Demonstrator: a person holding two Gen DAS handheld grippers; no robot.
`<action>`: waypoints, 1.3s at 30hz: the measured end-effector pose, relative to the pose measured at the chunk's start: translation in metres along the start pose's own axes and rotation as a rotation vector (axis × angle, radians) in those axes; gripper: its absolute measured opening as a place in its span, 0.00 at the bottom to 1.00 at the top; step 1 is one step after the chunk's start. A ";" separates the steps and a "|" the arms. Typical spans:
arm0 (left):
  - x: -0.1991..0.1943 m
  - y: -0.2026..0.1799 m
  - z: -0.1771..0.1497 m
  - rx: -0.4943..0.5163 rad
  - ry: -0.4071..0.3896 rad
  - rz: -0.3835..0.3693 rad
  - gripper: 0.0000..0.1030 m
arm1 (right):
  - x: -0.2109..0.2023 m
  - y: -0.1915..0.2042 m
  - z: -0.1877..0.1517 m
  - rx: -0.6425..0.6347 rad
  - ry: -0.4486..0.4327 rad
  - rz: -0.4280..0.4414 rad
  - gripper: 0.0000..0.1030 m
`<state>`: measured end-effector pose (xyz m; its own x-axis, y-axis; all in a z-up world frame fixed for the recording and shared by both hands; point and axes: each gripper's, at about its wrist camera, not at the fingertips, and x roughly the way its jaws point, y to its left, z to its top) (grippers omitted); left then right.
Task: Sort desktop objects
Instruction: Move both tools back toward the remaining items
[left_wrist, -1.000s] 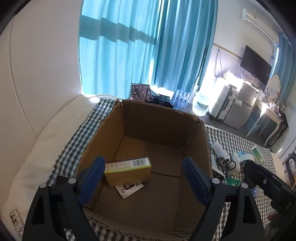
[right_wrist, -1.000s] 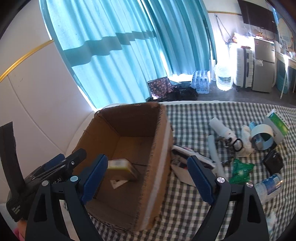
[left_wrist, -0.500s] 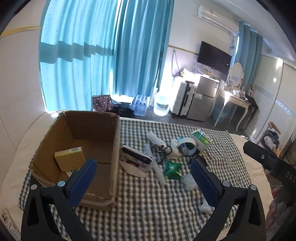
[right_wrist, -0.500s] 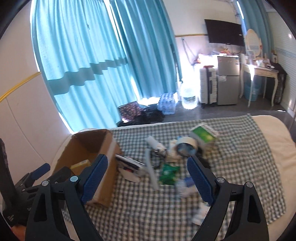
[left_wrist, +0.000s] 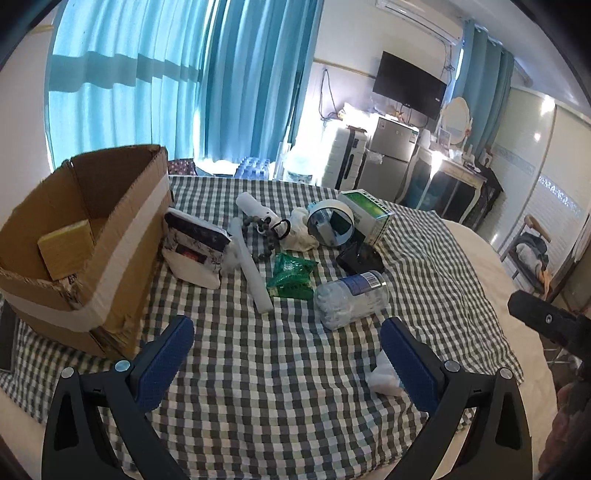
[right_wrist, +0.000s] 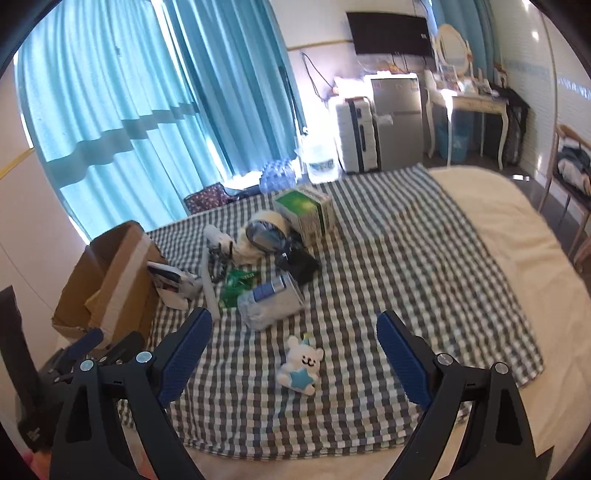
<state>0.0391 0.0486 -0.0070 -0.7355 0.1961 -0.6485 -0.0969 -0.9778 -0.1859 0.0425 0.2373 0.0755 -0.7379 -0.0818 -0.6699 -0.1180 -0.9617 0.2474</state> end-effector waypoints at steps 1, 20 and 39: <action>0.010 0.001 -0.005 -0.007 0.020 -0.004 1.00 | 0.006 -0.004 -0.006 0.001 0.011 -0.012 0.88; 0.076 0.016 -0.030 -0.011 0.141 0.086 1.00 | 0.127 -0.012 -0.053 -0.004 0.324 -0.110 0.88; 0.075 0.000 -0.043 0.083 0.164 0.093 1.00 | 0.157 -0.001 -0.063 -0.009 0.354 -0.166 0.88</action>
<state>0.0131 0.0668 -0.0871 -0.6253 0.1073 -0.7730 -0.0937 -0.9937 -0.0621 -0.0311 0.2093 -0.0742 -0.4344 -0.0088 -0.9007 -0.2092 -0.9716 0.1104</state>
